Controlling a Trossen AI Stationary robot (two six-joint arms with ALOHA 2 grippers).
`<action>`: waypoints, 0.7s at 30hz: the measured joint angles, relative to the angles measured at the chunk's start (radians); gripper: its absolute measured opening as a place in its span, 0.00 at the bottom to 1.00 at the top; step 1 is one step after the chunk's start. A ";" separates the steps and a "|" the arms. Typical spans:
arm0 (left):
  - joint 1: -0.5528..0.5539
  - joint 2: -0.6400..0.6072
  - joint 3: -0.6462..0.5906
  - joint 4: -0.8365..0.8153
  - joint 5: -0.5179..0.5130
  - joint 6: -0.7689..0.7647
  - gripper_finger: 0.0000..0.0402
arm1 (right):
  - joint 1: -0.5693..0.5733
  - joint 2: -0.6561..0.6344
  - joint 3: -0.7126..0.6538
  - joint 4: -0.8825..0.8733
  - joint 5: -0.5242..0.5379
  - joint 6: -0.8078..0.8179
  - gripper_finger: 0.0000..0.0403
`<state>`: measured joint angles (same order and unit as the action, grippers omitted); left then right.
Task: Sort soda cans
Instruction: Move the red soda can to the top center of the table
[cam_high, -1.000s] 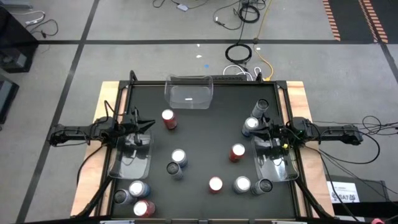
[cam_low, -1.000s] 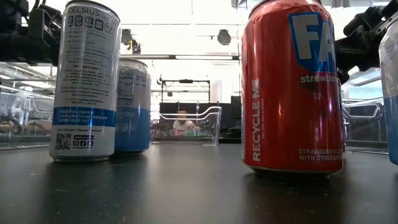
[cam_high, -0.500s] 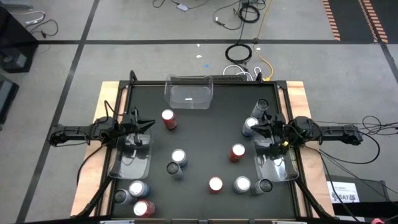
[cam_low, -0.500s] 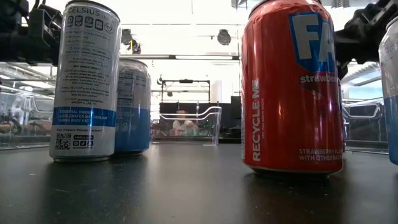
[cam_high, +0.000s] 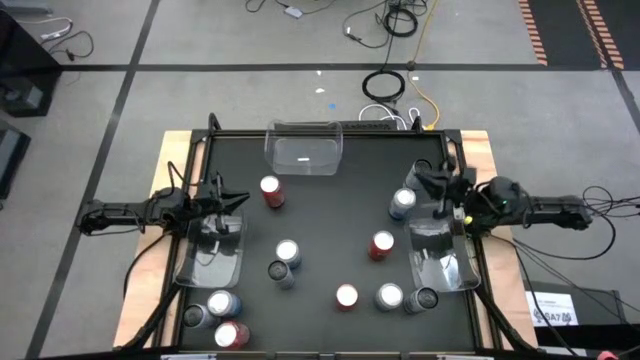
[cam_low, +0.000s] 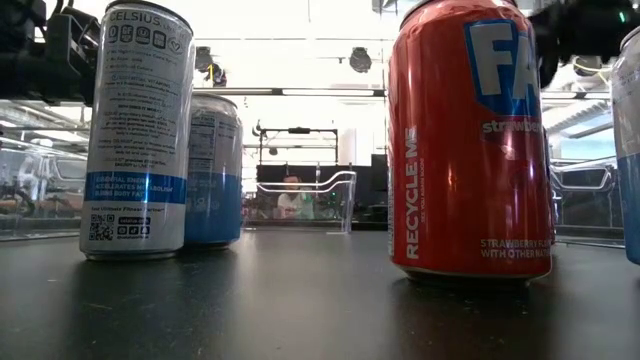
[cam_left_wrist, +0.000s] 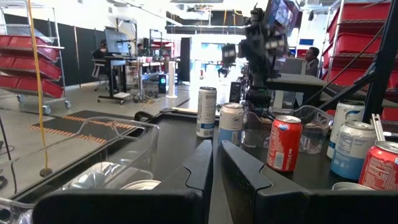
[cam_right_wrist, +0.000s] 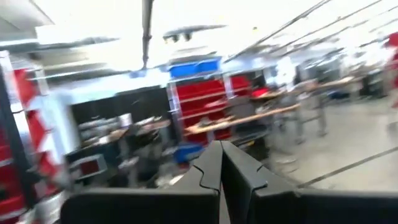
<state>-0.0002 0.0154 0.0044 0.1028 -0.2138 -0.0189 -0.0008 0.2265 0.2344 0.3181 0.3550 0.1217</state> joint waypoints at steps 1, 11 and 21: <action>0.000 0.000 0.000 0.000 0.000 0.000 0.11 | 0.000 0.036 0.047 -0.015 0.012 -0.025 0.00; 0.000 0.000 0.000 0.000 0.000 0.000 0.11 | -0.075 0.587 0.638 -0.768 0.006 0.187 0.00; 0.000 0.000 0.000 0.000 0.000 0.000 0.11 | -0.111 0.845 1.066 -1.545 -0.066 0.698 0.00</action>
<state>-0.0005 0.0154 0.0047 0.1030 -0.2137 -0.0188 -0.1120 1.0718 1.3005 -1.2265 0.2893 0.8197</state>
